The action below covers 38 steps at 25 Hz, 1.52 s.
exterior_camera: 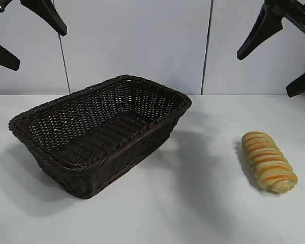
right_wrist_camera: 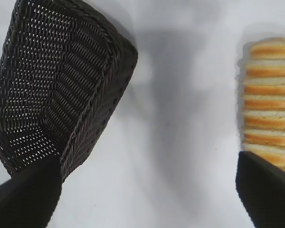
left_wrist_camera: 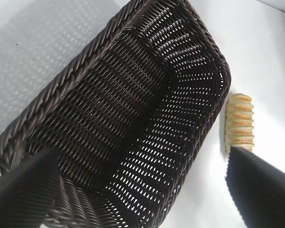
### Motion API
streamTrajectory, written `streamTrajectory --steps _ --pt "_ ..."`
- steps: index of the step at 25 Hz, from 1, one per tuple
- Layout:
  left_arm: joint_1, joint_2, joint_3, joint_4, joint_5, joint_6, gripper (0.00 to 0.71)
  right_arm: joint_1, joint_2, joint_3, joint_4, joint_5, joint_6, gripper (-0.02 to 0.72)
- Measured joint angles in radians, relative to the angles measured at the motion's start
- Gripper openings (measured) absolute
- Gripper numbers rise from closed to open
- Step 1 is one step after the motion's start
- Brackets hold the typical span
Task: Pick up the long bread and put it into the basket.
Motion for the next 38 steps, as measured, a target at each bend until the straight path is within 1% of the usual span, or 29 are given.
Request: streamTrajectory --steps 17,24,27,30,34,38 --pt "0.0 0.0 0.0 -0.001 -0.008 0.0 0.687 0.0 0.0 0.0 -0.001 0.0 0.0 0.694" --pt "0.0 0.0 0.0 -0.008 -0.042 0.0 0.687 0.0 0.0 0.0 -0.001 0.0 0.0 0.694" --pt "0.004 0.0 -0.004 -0.008 0.004 -0.009 0.687 0.0 0.0 0.0 -0.002 0.0 0.0 0.694" --pt "0.003 -0.013 0.014 0.046 0.035 -0.089 0.687 0.0 0.0 0.0 -0.002 0.0 0.0 0.694" --pt "-0.034 -0.083 0.126 0.174 -0.043 -0.289 0.687 0.0 0.0 0.0 -0.002 0.003 -0.005 0.694" --pt "-0.106 -0.115 0.235 0.255 -0.13 -0.435 0.687 0.0 0.0 0.0 -0.002 0.003 -0.01 0.694"
